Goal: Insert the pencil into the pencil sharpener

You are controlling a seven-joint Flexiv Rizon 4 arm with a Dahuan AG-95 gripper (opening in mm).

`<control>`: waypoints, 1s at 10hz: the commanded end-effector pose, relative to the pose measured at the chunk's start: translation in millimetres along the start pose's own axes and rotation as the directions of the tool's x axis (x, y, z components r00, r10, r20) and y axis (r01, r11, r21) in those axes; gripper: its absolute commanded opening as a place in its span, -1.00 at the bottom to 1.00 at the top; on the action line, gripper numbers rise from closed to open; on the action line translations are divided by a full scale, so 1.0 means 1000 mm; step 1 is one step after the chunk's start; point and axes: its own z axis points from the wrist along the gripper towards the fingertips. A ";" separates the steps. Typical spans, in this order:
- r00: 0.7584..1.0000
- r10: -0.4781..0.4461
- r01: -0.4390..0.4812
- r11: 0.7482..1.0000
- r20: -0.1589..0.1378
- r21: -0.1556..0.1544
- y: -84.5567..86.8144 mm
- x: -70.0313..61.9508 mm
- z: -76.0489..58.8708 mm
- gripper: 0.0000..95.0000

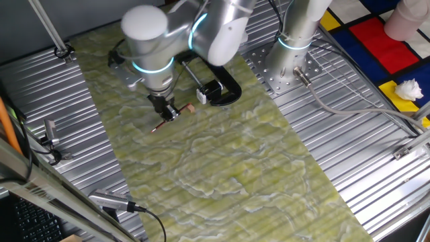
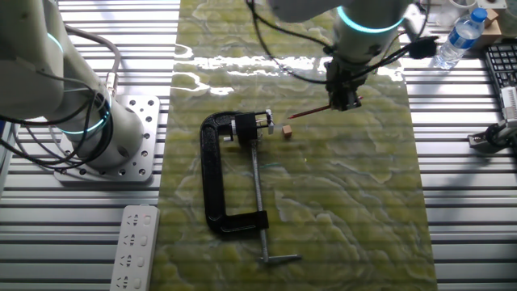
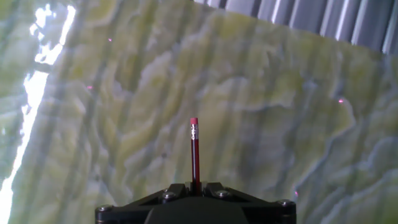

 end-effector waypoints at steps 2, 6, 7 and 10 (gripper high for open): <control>1.000 0.003 -0.003 1.000 -0.004 -0.002 -0.003 0.008 -0.003 -1.00; 1.000 0.008 -0.008 1.000 -0.008 -0.010 -0.005 0.015 -0.003 -1.00; 1.000 0.010 -0.010 1.000 -0.010 -0.011 -0.005 0.015 -0.003 -1.00; 1.000 0.015 -0.015 1.000 -0.012 -0.018 -0.004 0.017 -0.002 -1.00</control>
